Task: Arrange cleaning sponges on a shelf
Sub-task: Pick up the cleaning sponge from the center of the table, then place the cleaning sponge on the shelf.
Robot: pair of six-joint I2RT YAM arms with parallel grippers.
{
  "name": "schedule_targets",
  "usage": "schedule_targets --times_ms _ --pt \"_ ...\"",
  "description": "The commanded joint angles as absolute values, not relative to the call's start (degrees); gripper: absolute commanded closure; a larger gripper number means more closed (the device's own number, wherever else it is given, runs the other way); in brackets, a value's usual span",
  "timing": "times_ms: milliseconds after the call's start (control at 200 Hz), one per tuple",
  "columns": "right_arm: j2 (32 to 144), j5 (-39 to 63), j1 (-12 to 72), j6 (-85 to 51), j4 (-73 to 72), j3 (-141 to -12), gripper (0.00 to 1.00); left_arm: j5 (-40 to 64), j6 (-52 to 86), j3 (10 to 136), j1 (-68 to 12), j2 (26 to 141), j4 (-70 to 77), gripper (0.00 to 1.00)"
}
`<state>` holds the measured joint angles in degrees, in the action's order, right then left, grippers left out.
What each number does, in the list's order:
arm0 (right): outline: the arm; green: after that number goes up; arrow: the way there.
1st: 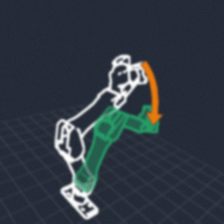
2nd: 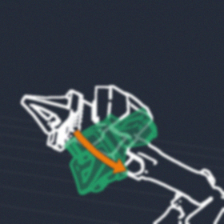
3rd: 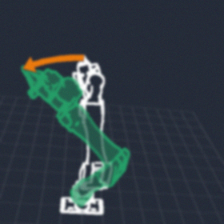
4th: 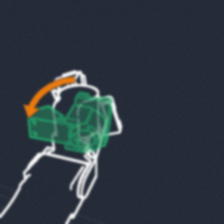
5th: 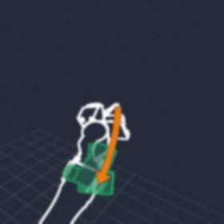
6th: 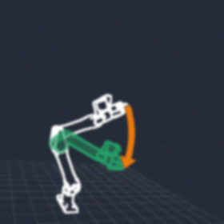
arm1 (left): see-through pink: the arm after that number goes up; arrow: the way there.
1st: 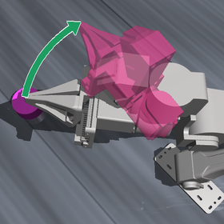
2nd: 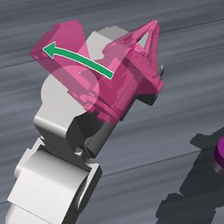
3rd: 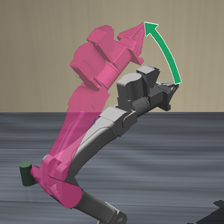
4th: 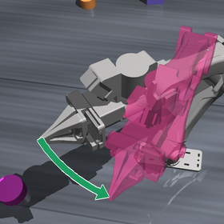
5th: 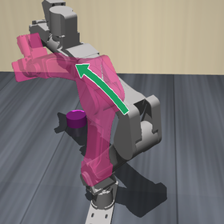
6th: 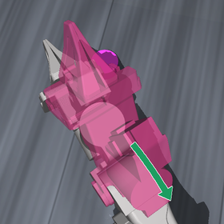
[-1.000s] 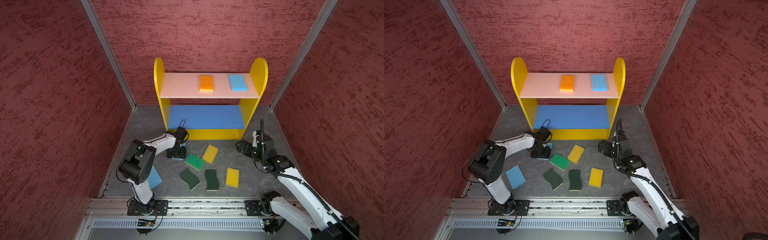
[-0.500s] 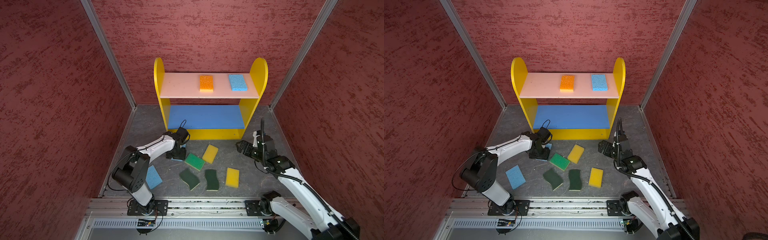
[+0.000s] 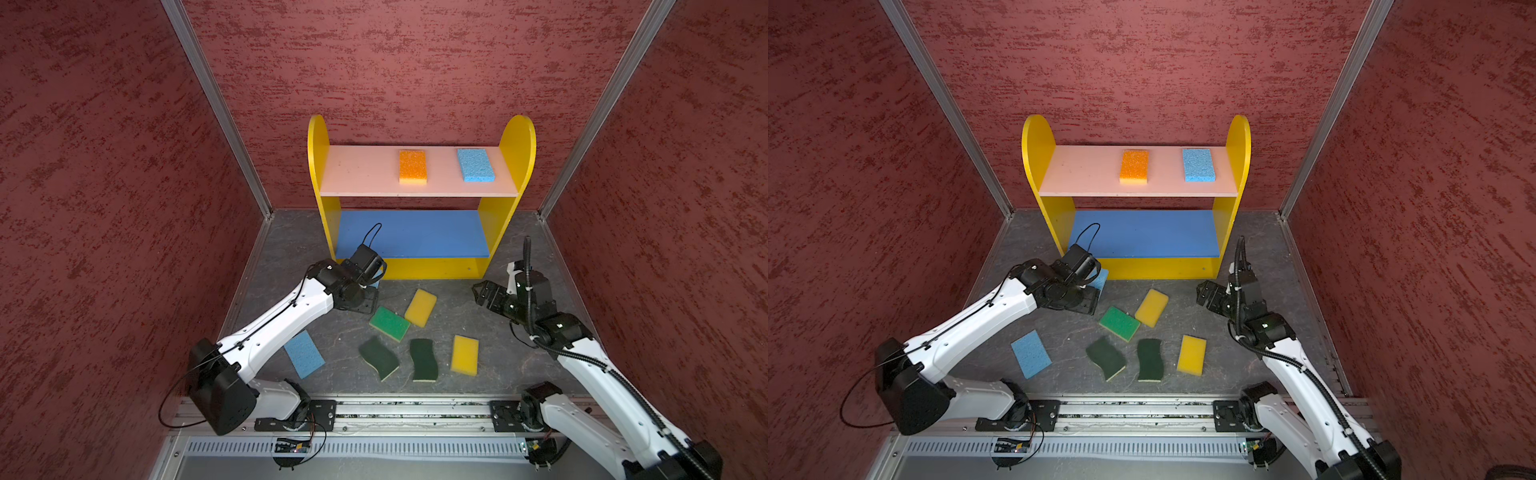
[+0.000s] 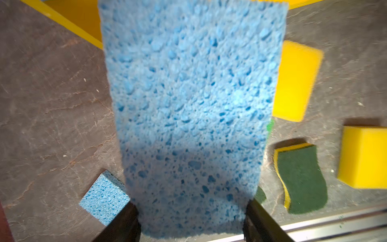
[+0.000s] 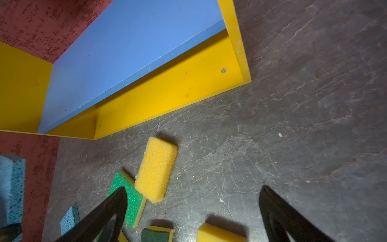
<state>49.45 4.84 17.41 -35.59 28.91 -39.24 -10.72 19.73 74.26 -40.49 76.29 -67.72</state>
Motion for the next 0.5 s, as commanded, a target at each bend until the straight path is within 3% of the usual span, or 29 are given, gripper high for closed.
schedule_targets --times_ms 0,496 --pt "48.8 8.2 17.0 -35.6 27.1 -40.0 0.01 -14.7 20.1 79.0 -42.6 74.5 -73.9 0.29" --pt "50.0 13.4 16.9 -35.5 27.3 -41.7 0.01 -18.4 13.4 105.5 -41.8 79.2 -78.3 0.3"
